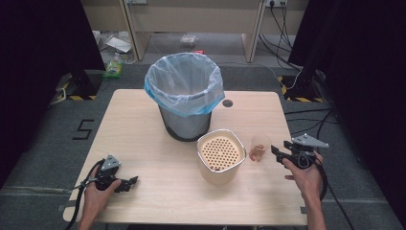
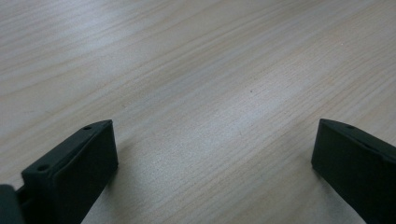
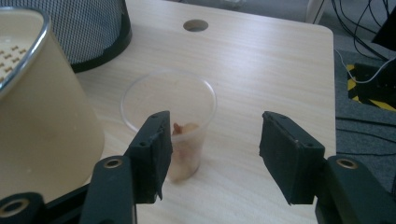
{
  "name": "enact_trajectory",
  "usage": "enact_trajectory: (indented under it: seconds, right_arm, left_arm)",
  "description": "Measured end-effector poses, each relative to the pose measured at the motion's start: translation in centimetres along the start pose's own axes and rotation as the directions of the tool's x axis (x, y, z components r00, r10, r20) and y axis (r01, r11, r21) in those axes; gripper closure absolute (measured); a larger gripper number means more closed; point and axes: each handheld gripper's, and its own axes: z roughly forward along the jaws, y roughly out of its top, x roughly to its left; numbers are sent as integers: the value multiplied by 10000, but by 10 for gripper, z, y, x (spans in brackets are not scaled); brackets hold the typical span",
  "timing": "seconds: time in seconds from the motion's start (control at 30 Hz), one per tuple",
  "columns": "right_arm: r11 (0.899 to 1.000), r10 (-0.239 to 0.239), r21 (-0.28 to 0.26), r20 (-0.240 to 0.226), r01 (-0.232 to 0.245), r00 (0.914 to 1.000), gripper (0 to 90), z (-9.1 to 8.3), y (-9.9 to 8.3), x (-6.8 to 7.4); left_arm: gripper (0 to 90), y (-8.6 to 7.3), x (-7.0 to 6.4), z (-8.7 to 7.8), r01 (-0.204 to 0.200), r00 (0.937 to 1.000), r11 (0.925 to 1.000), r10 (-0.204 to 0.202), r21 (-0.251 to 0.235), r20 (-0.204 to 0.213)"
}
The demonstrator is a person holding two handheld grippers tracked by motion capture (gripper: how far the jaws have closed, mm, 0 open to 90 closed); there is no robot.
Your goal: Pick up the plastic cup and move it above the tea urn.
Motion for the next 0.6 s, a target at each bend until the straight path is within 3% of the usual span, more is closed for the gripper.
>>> enact_trajectory:
  seconds: [0.23,0.6]
  right_arm:
    - [9999,-112,27,-160,112,9998,495,16,15,1]
    - [9988,-161,465,-168,169,9997,541,42,20,-1]
  left_arm:
    - [0,0,0,0,-2,10000,10000,2,-1,0]
    - [0,0,0,0,5,10000,10000,-5,-6,2]
